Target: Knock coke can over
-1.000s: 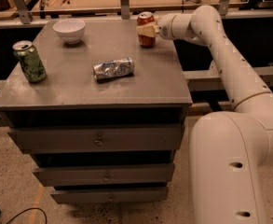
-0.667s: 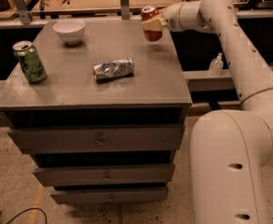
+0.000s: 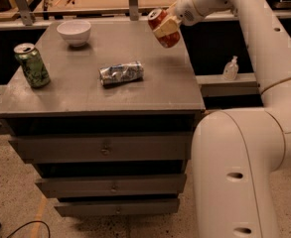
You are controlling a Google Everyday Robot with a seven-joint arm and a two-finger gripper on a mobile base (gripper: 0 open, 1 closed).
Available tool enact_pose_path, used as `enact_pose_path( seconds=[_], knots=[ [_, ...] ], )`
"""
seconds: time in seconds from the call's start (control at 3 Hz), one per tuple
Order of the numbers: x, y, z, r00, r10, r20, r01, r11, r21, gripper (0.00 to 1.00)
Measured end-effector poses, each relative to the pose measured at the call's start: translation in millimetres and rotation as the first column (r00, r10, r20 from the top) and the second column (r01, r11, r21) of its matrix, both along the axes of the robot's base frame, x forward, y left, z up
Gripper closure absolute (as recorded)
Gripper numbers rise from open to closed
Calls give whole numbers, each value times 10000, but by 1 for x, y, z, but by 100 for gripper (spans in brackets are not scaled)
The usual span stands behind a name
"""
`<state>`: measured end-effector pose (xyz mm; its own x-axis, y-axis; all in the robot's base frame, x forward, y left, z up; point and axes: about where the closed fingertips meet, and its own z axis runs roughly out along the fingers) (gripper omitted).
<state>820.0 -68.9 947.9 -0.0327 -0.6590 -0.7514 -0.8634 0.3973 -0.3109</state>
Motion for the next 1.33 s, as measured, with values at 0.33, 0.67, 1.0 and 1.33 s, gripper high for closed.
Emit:
enact_pose_path(
  seconds=[0.33, 0.67, 1.0, 1.33],
  knots=[
    [-13, 17, -4, 9968, 784, -183, -798, 9916, -1020, 100],
    [-11, 38, -16, 9921, 1224, -269, -1253, 9709, -2039, 82],
    [-6, 51, -41, 9872, 1459, -639, -1588, 9312, -3282, 58],
    [-3, 56, -60, 9838, 1516, -960, -1775, 8998, -3985, 35]
  ],
)
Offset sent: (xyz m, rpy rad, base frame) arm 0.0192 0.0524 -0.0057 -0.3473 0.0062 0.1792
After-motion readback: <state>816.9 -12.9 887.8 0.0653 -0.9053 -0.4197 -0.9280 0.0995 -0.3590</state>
